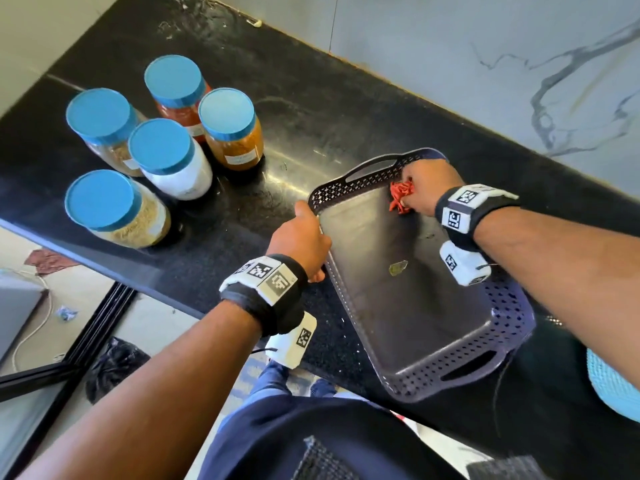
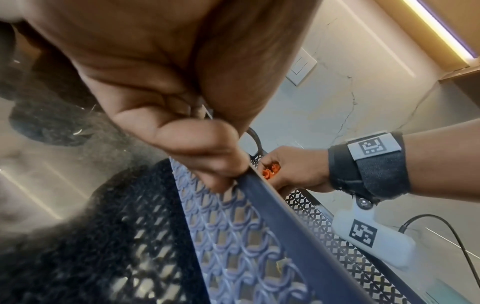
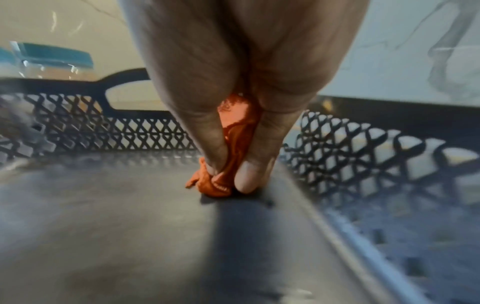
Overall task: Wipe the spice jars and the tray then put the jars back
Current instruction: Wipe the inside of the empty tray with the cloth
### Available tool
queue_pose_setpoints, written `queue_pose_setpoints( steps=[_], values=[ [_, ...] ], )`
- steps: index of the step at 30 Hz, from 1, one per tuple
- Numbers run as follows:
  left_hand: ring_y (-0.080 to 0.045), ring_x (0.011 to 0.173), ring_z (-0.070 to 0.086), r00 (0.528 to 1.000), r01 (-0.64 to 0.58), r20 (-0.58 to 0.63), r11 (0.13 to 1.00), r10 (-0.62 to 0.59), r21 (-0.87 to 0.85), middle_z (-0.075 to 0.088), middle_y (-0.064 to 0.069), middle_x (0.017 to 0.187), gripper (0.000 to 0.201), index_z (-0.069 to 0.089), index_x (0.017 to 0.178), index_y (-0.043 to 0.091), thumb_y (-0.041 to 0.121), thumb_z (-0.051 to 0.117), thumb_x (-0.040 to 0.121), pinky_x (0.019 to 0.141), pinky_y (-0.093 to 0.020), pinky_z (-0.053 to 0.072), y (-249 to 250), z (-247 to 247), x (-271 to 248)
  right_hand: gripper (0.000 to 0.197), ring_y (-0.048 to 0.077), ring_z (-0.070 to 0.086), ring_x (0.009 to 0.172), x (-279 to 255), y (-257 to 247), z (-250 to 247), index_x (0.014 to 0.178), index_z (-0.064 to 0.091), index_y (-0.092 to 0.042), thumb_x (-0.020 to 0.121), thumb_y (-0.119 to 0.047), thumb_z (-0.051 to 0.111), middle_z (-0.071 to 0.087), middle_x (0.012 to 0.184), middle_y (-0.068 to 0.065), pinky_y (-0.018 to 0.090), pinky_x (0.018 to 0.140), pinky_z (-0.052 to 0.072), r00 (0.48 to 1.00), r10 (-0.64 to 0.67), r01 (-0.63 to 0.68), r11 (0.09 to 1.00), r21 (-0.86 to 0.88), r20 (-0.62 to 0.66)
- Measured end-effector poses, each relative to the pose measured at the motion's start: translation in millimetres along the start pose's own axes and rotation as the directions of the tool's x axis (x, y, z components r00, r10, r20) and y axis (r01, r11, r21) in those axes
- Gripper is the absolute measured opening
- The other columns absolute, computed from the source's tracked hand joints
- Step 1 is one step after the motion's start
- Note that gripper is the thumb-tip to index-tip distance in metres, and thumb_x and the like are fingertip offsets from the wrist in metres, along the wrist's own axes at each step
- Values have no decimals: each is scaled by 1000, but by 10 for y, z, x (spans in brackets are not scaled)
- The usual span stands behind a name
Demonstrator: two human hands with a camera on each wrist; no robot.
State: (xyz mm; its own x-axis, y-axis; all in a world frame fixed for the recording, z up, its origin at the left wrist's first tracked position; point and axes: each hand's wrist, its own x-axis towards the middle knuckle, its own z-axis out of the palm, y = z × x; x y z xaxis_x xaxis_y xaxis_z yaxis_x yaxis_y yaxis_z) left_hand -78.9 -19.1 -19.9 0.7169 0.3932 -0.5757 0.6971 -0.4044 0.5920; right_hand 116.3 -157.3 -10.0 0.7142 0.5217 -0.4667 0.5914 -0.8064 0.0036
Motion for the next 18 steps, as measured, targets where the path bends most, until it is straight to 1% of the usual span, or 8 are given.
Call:
queue_pose_setpoints(
  steps=[2, 4, 7, 8, 10, 13, 15, 18],
  values=[
    [-42, 69, 72, 999, -19, 26, 1000, 20, -16, 71, -25, 83, 20, 34, 112, 9, 8, 47, 96, 68, -52, 63, 1, -10, 14, 17, 36, 66, 87, -13, -120, 7, 68, 61, -13, 81, -20, 69, 66, 78, 9, 35, 72, 52, 999, -46, 46, 999, 21, -15],
    [-39, 66, 73, 999, -34, 11, 999, 35, -13, 72, -22, 80, 21, 35, 114, 6, 8, 47, 97, 68, -49, 63, 22, -4, 8, 13, 36, 66, 88, -82, -472, 96, 70, 63, -14, 82, -20, 65, 66, 83, 12, 34, 73, 49, 982, -187, 187, 982, 9, 5],
    [-42, 93, 70, 998, -42, -50, 999, 43, 29, 70, -24, 100, 26, 38, 121, 1, 10, 49, 99, 74, -39, 49, 52, -32, 13, 9, 31, 64, 88, -287, -943, 280, 89, 71, -11, 81, -15, 70, 67, 92, 11, 29, 69, 37, 918, -394, 391, 918, 63, 42],
    [-42, 98, 68, 998, -31, -55, 999, 33, 37, 69, -24, 102, 25, 38, 121, 1, 9, 49, 100, 72, -36, 45, 57, -51, 10, 11, 29, 62, 85, -375, -977, 305, 92, 71, -10, 81, -14, 71, 62, 89, 8, 28, 68, 34, 905, -423, 418, 905, 80, 51],
    [-43, 101, 67, 999, -3, -46, 998, 6, 59, 68, -22, 99, 24, 38, 120, 1, 8, 50, 100, 71, -34, 46, 66, -80, 34, 12, 28, 61, 83, -540, -848, 371, 93, 71, -9, 84, -16, 68, 53, 85, 5, 28, 66, 31, 873, -477, 478, 878, 14, 100],
    [-46, 104, 66, 999, 23, -42, 994, -19, 107, 68, -28, 109, 34, 38, 123, 0, 10, 57, 96, 89, -46, 53, 67, -98, 129, 19, 30, 63, 90, -820, -504, 497, 100, 70, -9, 82, -17, 66, 62, 97, 10, 28, 66, 35, 863, -441, 467, 882, -57, 244],
    [-47, 95, 70, 999, 38, -30, 992, -34, 122, 70, -27, 104, 38, 36, 122, 3, 11, 60, 94, 90, -51, 57, 66, -90, 201, 22, 30, 64, 94, -955, -334, 558, 104, 69, -12, 83, -18, 65, 64, 102, 9, 29, 68, 40, 861, -407, 447, 892, -70, 306],
    [-46, 85, 72, 999, 41, -34, 990, -37, 133, 72, -24, 98, 31, 35, 114, 8, 10, 57, 93, 84, -53, 60, 51, -99, 273, 23, 35, 67, 96, -857, 12, 466, 98, 69, -13, 80, -27, 70, 68, 100, 12, 30, 69, 43, 951, -199, 232, 965, -123, 235]
  ],
)
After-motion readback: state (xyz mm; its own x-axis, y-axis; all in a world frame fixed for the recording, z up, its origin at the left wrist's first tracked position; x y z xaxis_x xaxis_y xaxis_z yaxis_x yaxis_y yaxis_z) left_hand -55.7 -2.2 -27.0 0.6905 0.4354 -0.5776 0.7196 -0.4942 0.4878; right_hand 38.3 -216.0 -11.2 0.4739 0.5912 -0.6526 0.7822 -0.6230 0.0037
